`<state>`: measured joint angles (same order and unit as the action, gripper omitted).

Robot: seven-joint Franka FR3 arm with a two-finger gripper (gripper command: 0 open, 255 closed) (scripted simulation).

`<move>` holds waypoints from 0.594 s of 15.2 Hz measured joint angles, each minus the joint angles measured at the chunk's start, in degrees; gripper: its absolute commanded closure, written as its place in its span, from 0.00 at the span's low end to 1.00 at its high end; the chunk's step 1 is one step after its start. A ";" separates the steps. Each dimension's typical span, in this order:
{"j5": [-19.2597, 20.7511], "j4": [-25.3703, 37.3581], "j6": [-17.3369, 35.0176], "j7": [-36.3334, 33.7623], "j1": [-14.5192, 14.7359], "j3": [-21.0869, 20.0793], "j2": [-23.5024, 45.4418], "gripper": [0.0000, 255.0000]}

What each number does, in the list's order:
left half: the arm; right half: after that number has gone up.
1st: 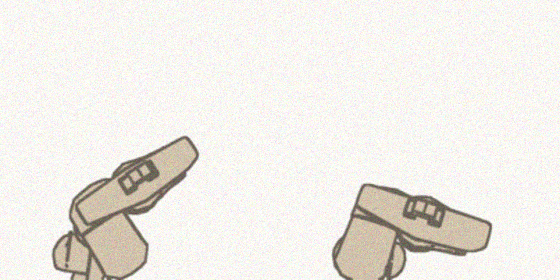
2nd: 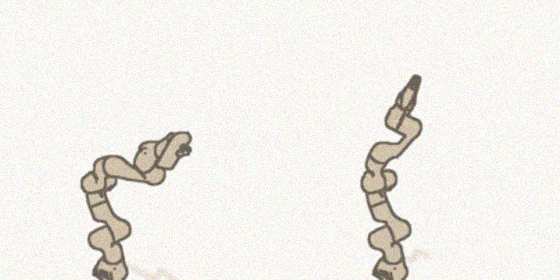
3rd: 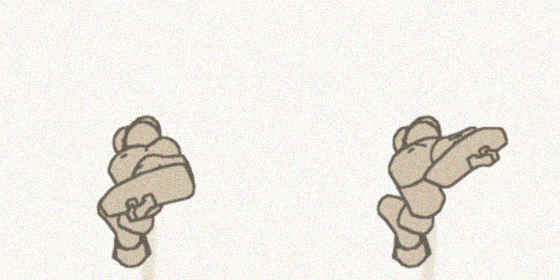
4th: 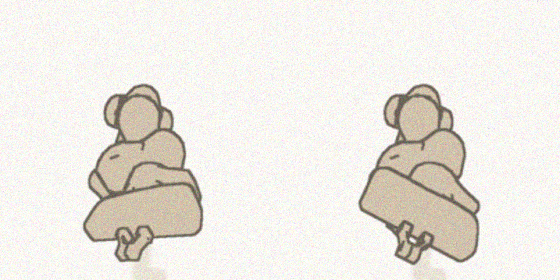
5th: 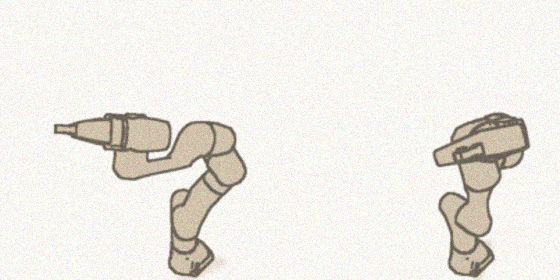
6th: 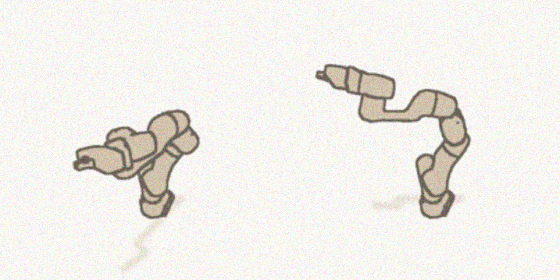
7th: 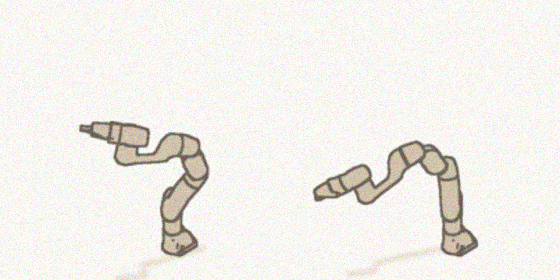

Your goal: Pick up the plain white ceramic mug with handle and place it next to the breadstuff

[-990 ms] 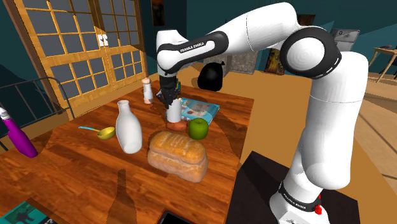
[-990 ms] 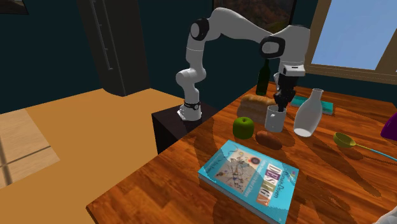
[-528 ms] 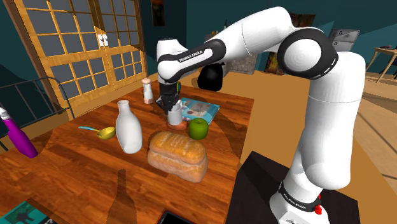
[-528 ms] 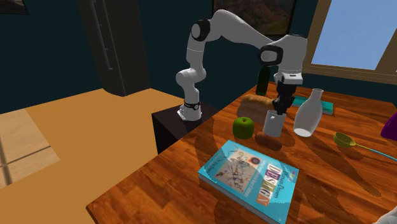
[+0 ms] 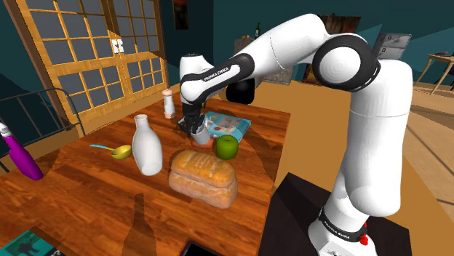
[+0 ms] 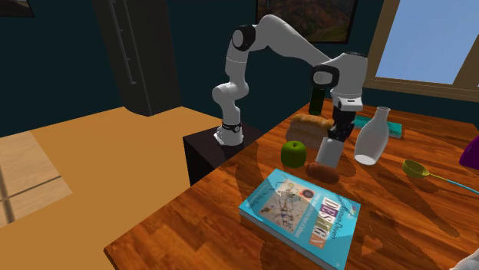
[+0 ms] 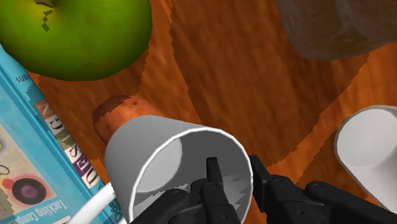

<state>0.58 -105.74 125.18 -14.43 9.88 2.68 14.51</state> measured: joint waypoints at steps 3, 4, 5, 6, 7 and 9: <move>0.05 -0.38 0.39 -0.06 -0.03 0.01 0.11 1.00; 0.04 -0.20 0.36 -0.11 0.04 -0.07 0.08 1.00; 0.02 -0.22 0.50 -0.05 0.01 -0.10 0.10 1.00; 0.09 -0.32 0.49 -0.20 0.05 -0.09 0.11 1.00; 0.09 -0.14 0.35 -0.16 0.02 -0.10 0.11 0.00; 0.09 -0.45 0.29 -0.13 -0.12 0.04 0.55 0.00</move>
<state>0.68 -106.19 125.47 -14.56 9.76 2.71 15.07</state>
